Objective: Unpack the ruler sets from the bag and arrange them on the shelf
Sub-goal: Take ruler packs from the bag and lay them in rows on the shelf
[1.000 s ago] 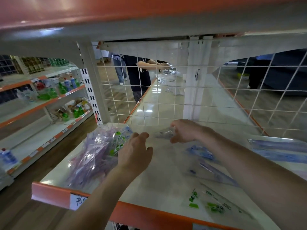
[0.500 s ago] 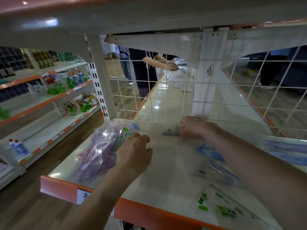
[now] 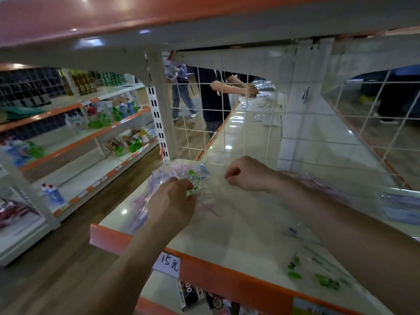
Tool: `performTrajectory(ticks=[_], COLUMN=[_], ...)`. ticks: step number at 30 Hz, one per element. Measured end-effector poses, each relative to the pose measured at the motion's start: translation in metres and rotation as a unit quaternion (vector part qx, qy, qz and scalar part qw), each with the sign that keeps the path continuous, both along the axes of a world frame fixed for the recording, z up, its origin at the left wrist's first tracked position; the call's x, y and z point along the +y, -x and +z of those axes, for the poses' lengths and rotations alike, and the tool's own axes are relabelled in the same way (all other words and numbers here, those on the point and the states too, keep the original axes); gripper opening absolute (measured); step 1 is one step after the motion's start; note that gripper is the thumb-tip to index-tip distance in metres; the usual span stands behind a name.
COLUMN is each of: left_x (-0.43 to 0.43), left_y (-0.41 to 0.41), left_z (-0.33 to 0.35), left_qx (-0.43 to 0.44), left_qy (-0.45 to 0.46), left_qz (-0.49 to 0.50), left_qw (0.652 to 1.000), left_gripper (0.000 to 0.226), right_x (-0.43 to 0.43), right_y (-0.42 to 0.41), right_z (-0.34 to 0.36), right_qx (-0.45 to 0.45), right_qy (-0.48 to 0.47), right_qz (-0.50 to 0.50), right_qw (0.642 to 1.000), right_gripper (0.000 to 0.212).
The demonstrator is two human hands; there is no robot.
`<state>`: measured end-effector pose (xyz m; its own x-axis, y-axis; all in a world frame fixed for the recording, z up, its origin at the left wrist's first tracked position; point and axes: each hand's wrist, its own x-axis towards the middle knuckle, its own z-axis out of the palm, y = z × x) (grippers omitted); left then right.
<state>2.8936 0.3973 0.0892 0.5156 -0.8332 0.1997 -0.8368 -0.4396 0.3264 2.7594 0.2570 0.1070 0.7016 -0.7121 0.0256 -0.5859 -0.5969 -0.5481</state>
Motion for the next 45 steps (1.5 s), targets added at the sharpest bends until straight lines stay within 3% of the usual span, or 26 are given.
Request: performTrajectory(ticks=[7,15,23,27,32,36,38,41,45], left_x=[0.018,0.025,0.015,0.014,0.021,0.027,0.029,0.031,0.033], left_y=[-0.011,-0.013,0.002,0.012,0.005,-0.002,-0.003,-0.004,-0.007], left_z=[-0.005,-0.005,0.002,0.001,-0.002,-0.002,-0.002,-0.001,-0.002], left_qx=[0.007,0.053,0.262,0.331,0.35,0.354,0.356,0.362,0.357], left_qy=[0.0,0.012,0.133,0.146,0.165,0.181,0.185,0.185,0.187], left_qz=[0.01,0.012,-0.002,-0.017,0.016,0.037,0.035,0.035,0.034], left_qw=[1.0,0.998,0.956,0.932,0.922,0.917,0.915,0.913,0.914], left_gripper=[0.028,0.03,0.048,0.033,0.008,0.01,0.014,0.006,0.007], right_x=[0.018,0.026,0.036,0.043,0.04,0.036,0.04,0.044,0.043], right_y=[-0.043,-0.039,-0.012,-0.012,-0.013,-0.019,-0.025,-0.035,-0.047], right_z=[-0.02,-0.01,0.018,0.015,0.001,-0.014,-0.016,-0.021,-0.02], right_qx=[-0.096,-0.156,-0.198,-0.185,-0.123,0.04,0.119,0.198,0.241], right_qy=[-0.115,-0.187,-0.236,-0.274,-0.245,-0.035,0.028,0.074,0.073], right_qz=[-0.054,-0.085,-0.087,-0.069,-0.056,-0.029,0.002,0.0,-0.001], right_qw=[0.987,0.966,0.947,0.941,0.96,0.998,0.992,0.977,0.968], right_gripper=[0.025,0.01,0.012,0.013,0.012,0.017,0.025,0.055,0.056])
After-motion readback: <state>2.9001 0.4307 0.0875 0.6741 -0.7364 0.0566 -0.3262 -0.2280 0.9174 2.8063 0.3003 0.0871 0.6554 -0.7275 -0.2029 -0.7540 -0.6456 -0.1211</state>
